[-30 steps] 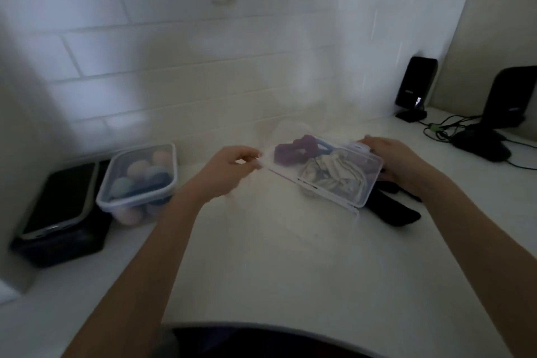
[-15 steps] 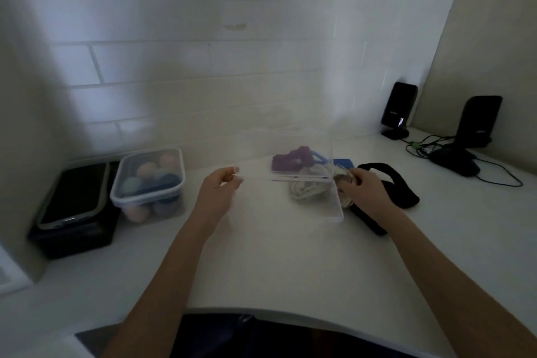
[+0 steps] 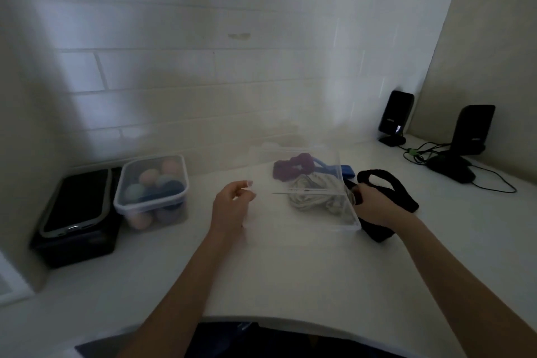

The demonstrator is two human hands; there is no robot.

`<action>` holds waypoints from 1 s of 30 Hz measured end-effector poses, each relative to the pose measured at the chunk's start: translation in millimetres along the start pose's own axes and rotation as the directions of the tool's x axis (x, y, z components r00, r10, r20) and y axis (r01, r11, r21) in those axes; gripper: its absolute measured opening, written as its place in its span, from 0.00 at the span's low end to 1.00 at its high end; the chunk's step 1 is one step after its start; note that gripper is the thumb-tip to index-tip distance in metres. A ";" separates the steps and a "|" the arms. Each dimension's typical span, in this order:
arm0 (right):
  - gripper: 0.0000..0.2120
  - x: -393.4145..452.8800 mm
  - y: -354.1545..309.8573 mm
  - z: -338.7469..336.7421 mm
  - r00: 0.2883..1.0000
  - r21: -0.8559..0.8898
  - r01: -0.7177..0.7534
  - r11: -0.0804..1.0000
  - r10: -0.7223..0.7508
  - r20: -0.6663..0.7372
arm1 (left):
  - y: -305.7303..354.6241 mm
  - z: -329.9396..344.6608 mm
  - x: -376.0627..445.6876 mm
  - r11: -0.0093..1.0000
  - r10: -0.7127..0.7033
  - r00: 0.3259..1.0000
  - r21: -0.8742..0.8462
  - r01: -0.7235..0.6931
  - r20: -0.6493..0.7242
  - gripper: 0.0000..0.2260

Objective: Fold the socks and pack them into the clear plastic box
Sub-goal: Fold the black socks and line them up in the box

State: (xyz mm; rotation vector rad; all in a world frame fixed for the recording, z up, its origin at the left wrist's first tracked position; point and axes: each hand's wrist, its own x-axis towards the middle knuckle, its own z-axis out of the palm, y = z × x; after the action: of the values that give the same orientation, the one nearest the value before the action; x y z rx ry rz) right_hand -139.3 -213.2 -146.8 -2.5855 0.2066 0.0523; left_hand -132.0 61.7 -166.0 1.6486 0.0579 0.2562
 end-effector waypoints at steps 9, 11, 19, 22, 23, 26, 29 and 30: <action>0.15 -3.0 -1.7 -10.2 0.984 0.224 -0.173 0.959 0.176 0.006 | 1.7 0.9 0.6 0.999 0.017 0.999 0.034 -0.018 0.027 0.14; 0.14 -7.3 -2.2 -23.4 0.985 0.367 -0.170 0.915 0.168 0.036 | 1.9 3.5 1.4 0.999 0.016 0.999 0.031 -0.017 0.030 0.13; 0.09 -11.4 -24.2 -63.8 0.959 0.755 0.203 0.624 0.030 -0.283 | 9.2 31.1 0.8 0.987 0.063 0.994 0.143 -0.076 0.091 0.10; 0.07 -12.6 -42.1 -63.2 0.933 0.767 0.359 0.532 -0.179 -0.313 | 16.1 42.1 -6.5 0.901 0.148 0.983 0.396 -0.178 0.105 0.12; 0.07 -11.3 -47.5 -60.1 0.927 0.763 0.376 0.526 -0.225 -0.301 | 19.8 44.4 -9.4 0.838 0.263 0.961 0.474 -0.272 0.087 0.14; 0.07 -4.3 -60.9 -48.8 0.923 0.751 0.383 0.538 -0.260 -0.284 | 45.1 51.0 -13.1 0.653 0.625 0.767 0.441 -0.615 0.145 0.15; 0.05 4.0 -64.5 -38.7 0.919 0.750 0.389 0.536 -0.288 -0.270 | 68.6 67.4 1.2 0.816 0.451 0.806 0.187 -0.546 0.385 0.13; 0.05 5.1 -65.3 -35.9 0.914 0.745 0.398 0.535 -0.303 -0.270 | 71.6 74.4 8.2 0.874 0.359 0.819 0.146 -0.463 0.447 0.13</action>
State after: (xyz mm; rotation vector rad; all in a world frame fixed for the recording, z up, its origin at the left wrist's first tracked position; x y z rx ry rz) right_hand -124.1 -177.6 -82.9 -1.6693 -0.2308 -0.2780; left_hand -117.3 -16.4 -99.6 1.9271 -0.6221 0.2354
